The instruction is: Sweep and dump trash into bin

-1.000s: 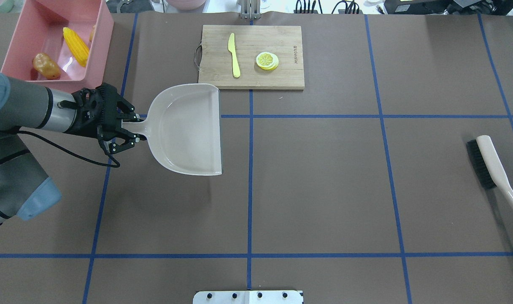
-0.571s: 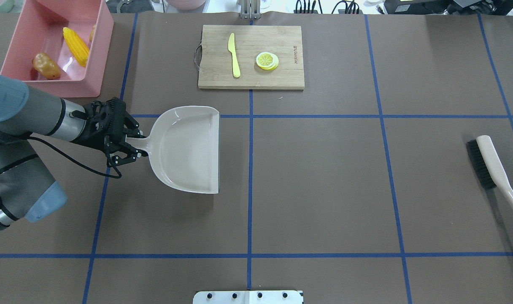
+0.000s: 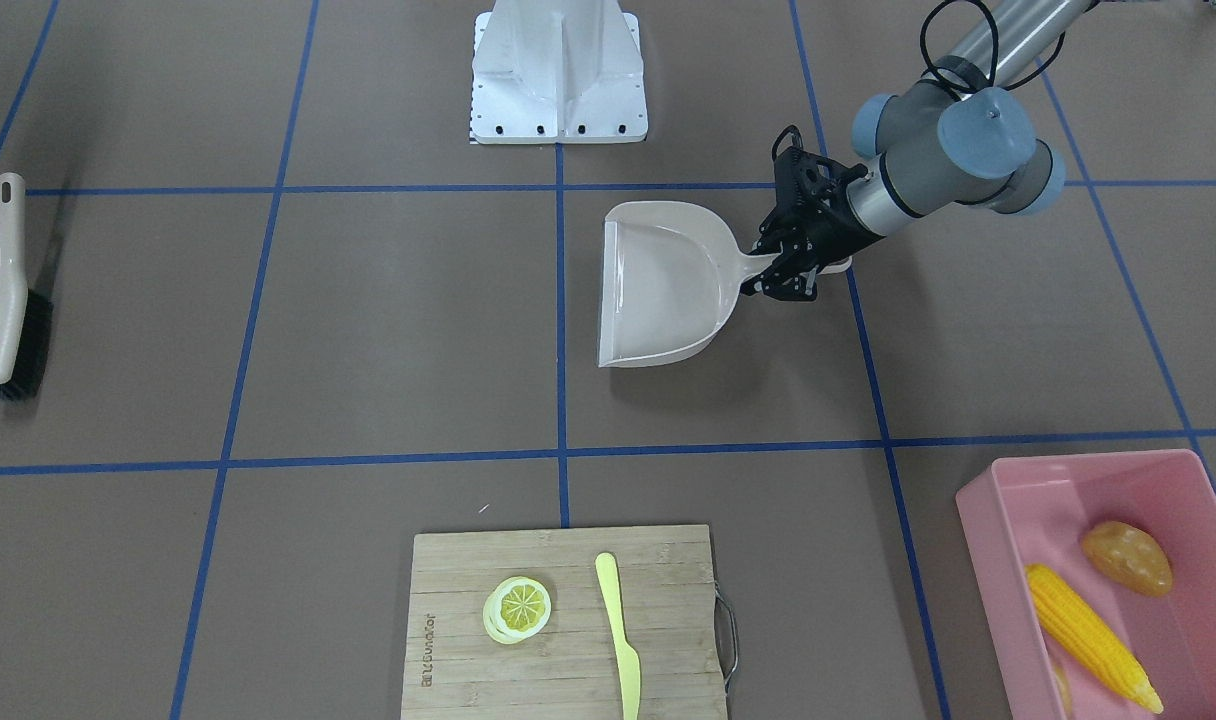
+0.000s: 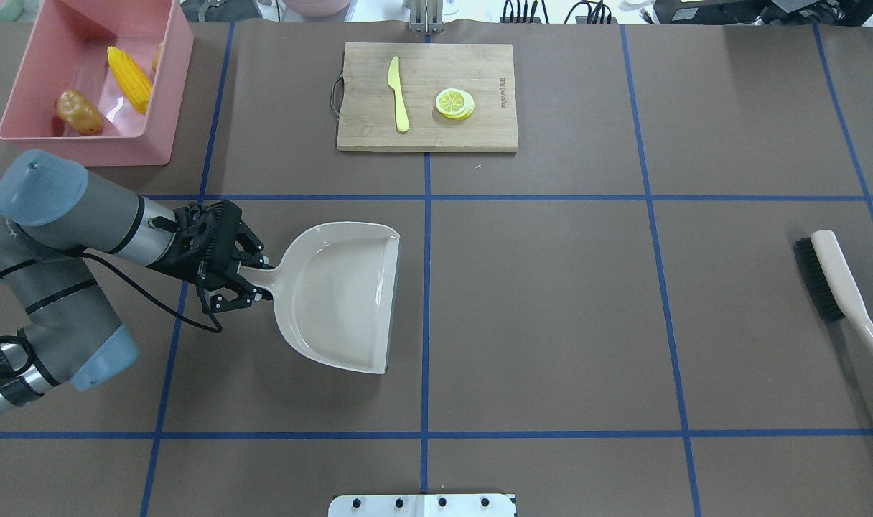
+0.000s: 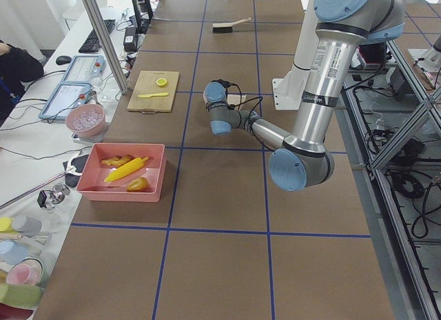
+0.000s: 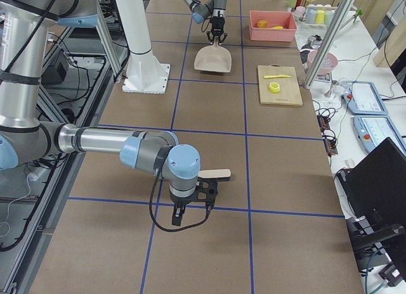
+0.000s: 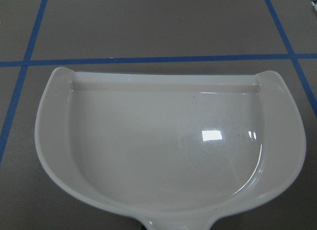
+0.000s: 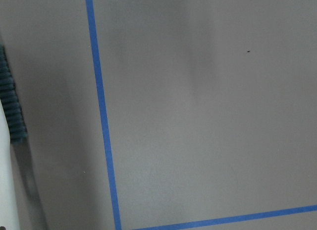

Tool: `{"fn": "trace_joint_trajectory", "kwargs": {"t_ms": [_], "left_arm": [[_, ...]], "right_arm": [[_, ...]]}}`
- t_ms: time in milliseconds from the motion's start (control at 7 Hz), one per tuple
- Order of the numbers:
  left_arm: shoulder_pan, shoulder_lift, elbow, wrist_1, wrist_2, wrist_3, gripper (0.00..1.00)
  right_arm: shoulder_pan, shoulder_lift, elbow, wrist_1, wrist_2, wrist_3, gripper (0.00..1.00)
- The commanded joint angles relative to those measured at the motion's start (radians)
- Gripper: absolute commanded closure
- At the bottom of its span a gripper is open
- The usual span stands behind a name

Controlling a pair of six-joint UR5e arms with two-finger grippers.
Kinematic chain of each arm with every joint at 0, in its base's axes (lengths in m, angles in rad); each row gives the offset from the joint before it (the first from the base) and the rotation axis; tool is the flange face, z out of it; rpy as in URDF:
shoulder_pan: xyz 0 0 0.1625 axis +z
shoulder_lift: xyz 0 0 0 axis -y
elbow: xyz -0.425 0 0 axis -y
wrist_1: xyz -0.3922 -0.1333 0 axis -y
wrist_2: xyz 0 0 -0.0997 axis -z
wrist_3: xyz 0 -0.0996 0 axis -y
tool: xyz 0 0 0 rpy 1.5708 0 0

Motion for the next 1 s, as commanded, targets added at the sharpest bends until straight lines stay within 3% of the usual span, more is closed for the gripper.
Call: {"fn": "trace_joint_trajectory", "kwargs": {"t_ms": [0, 857], "left_arm": [[0.001, -0.008, 0.018, -0.032, 0.002, -0.002, 1.0], [0.003, -0.017, 0.037, -0.035, 0.043, -0.09, 1.0]], "right_arm": [[0.0, 0.001, 0.0, 0.0, 0.0, 0.002, 0.0], [0.0, 0.001, 0.0, 0.0, 0.0, 0.0, 0.0]]}}
